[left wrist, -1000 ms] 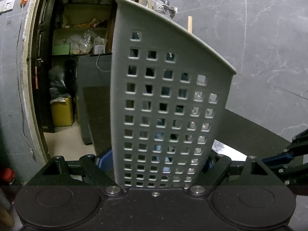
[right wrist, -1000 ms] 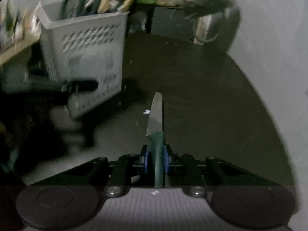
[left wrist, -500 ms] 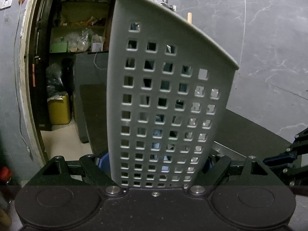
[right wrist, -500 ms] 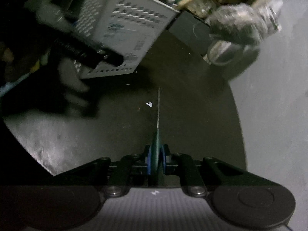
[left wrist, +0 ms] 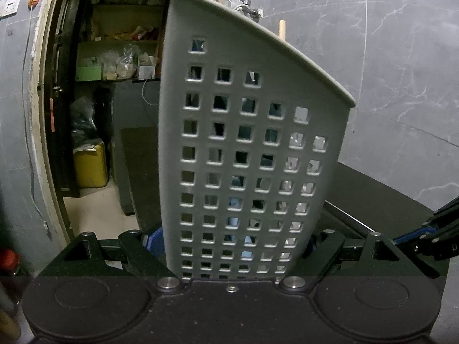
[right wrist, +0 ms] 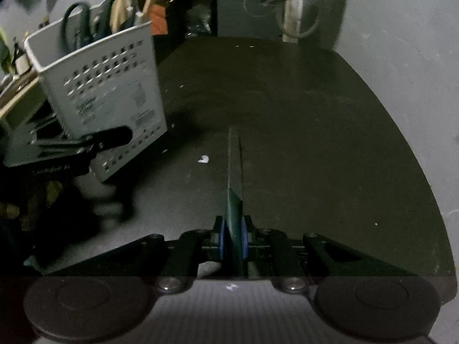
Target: Organize utensils
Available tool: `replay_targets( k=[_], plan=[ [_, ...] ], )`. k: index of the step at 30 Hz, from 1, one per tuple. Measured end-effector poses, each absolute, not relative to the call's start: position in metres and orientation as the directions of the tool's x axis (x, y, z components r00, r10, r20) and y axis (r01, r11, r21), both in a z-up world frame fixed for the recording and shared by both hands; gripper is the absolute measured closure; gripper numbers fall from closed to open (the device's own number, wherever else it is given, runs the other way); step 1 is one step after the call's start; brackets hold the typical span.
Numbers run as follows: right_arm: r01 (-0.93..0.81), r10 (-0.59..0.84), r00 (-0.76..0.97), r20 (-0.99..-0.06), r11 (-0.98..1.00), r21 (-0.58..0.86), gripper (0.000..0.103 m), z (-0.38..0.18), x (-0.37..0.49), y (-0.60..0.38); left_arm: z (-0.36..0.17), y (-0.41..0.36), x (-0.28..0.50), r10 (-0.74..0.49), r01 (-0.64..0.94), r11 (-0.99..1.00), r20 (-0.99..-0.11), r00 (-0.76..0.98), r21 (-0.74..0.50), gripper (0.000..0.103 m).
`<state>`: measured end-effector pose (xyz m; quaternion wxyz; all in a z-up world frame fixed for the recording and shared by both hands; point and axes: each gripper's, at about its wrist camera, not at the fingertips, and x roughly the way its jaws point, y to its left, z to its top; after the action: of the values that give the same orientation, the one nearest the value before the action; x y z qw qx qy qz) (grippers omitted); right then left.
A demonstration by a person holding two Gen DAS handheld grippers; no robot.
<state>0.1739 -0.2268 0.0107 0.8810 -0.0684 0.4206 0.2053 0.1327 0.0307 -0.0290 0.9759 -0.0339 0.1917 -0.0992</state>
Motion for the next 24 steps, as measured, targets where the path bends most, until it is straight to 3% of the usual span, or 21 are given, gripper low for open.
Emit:
replay_targets(
  k=[11,19,24],
  plan=[
    [-0.249,0.408,0.540,-0.737,0.913,0.324,0.091,0.008,0.190,-0.281,-0.028,0.031,0.134,-0.208,0.183,0.978,-0.376,0.903,-0.103,0.016],
    [-0.208,0.427,0.526,-0.735,0.903,0.376,0.091,0.005,0.196,-0.294,-0.028,0.031,0.137,-0.209,0.182,0.977,-0.382,0.900,-0.107,0.016],
    [-0.253,0.413,0.520,-0.748,0.910,0.327,0.089,0.002,0.203,-0.283,-0.027,0.031,0.138,-0.209,0.183,0.978,-0.382,0.900,-0.103,0.016]
  ],
)
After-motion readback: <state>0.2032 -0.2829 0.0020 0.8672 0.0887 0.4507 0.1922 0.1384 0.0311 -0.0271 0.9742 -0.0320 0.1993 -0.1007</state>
